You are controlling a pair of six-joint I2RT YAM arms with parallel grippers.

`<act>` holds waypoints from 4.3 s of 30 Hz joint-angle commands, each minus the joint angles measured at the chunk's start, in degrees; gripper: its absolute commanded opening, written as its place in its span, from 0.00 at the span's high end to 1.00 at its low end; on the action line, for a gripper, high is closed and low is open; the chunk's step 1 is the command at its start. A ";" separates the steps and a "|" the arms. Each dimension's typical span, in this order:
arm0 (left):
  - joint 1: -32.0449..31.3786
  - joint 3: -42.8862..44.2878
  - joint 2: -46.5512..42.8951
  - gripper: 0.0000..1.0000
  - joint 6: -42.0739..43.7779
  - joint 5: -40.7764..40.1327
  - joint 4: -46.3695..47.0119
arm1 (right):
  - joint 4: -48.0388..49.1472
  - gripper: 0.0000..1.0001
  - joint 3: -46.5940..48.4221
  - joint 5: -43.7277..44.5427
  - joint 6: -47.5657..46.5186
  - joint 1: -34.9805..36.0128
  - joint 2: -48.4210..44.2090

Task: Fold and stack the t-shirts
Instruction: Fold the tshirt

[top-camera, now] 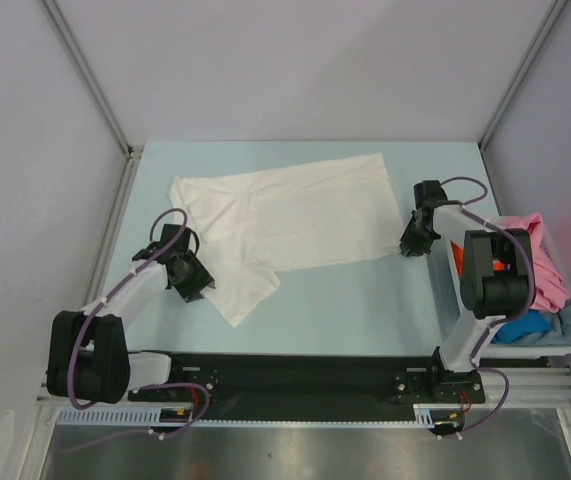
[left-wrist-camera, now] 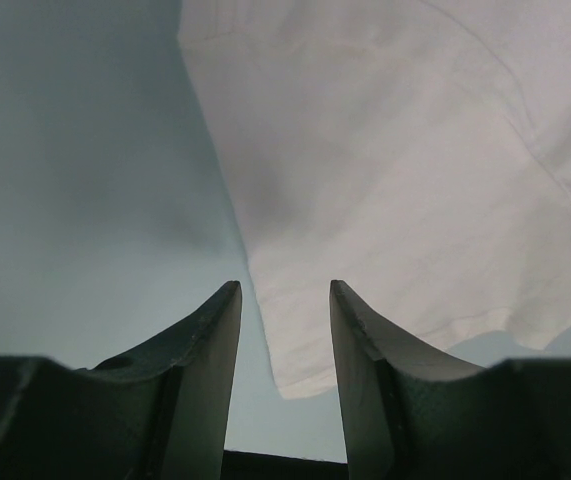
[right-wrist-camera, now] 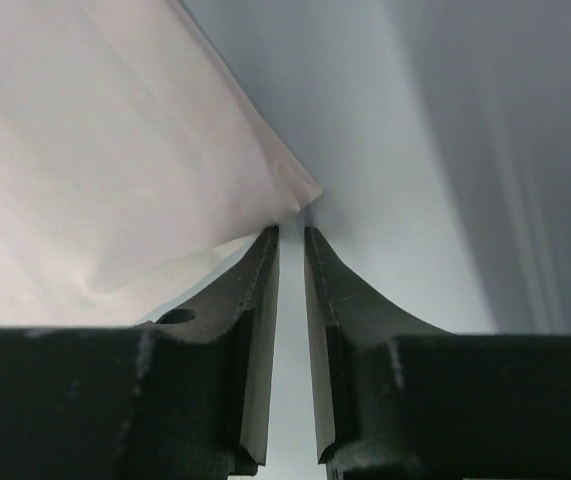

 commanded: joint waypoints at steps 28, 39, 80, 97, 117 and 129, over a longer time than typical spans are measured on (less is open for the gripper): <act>0.33 -0.42 -0.33 0.58 1.19 0.72 0.50 | 3.28 0.72 -0.16 -3.07 1.81 -2.02 -2.94; 0.33 0.02 0.64 0.59 0.67 0.80 0.42 | 3.45 0.68 2.13 -5.70 2.16 -3.50 0.92; 0.41 -3.94 0.72 0.52 0.05 0.80 4.99 | -2.52 1.00 -1.48 -3.07 1.28 -2.63 -7.07; 1.21 -5.79 7.15 0.91 -1.62 -1.73 6.05 | -5.51 1.00 -2.88 -0.79 -1.35 0.27 -11.37; 1.47 -7.20 -9.82 1.00 -0.65 -2.18 -3.01 | -7.97 1.00 -5.08 2.21 -3.12 0.70 -11.90; 1.47 7.39 -6.31 1.00 5.85 -4.38 -7.58 | -9.47 1.00 4.14 0.53 -4.34 0.70 -8.39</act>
